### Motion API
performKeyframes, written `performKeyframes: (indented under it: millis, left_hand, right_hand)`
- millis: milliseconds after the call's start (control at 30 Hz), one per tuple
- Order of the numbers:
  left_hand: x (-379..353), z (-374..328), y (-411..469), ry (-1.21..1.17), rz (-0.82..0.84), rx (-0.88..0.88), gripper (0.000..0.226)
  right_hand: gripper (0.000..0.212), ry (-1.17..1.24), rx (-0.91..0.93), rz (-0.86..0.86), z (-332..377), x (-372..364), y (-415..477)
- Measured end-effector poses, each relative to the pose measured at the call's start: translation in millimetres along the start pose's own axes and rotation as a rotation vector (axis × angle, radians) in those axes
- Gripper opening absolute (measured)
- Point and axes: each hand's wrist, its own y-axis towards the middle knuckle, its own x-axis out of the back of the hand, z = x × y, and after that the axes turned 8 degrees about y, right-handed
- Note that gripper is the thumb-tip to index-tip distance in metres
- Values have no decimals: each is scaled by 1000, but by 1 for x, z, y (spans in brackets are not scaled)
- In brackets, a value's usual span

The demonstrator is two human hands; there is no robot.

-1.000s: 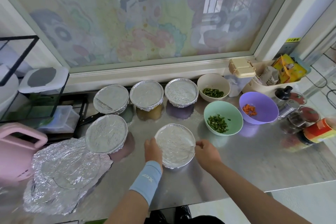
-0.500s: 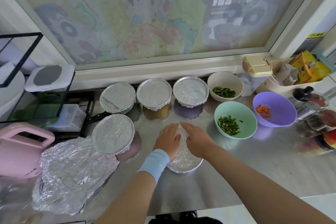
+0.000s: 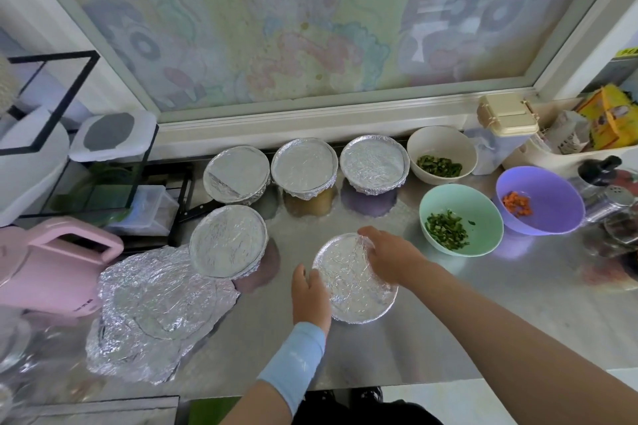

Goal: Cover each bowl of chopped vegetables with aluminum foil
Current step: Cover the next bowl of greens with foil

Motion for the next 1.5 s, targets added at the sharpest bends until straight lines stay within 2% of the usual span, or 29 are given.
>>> performKeyframes:
  millis: [133, 300, 333, 433, 467, 500, 600, 733, 800, 867, 967, 1100, 1300, 1433, 1500]
  left_hand:
    - [-6, -6, -11, -260, 110, 159, 49]
    - [1, -8, 10, -321, 141, 184, 65]
    - [6, -12, 12, -305, 119, 201, 63]
    - [21, -19, 8, -211, -34, 247, 30]
    - [25, -18, 6, -174, -58, 259, 30]
    - [28, -17, 1, -140, -47, 280, 32]
    - [32, -27, -13, -239, 97, 321, 24]
    - [36, -32, 15, -187, 110, 233, 29]
    - [27, -5, 62, -88, 93, 96, 49]
    - [26, 4, 87, -19, 106, 61, 57]
    - [47, -21, 89, 78, 71, -4, 54]
    - [67, -71, 57, 167, 111, -30, 38]
    - [71, -80, 60, 325, 159, -139, 60]
    - [70, -92, 58, 377, 104, -251, 60]
    - [63, -104, 55, 400, 84, -305, 56]
  right_hand:
    - [46, 40, -40, -27, 1, -5, -7]
    - [50, 187, -147, -65, -5, -9, -17]
    - [51, 231, -167, -56, -5, -10, -18]
    - [60, 372, -269, -61, -6, -15, -22]
    - [60, 432, -326, -80, -5, -16, -23]
    - [60, 479, -376, -99, -3, -17, -25]
    - [55, 559, -441, -111, 6, -20, -25]
    - [60, 663, -450, -133, 12, -27, -13]
    - [48, 693, -440, -155, 28, -22, -13]
    - [43, 720, -428, -169, 42, -20, -10]
    - [53, 832, -418, -172, 53, -22, 3]
    - [47, 876, -394, -153, 64, -23, 19]
    - [49, 831, -343, -130, 71, -20, 31]
    - [62, 795, -373, -154, 60, -10, 26]
    - [58, 741, -369, -198, 51, 3, 21]
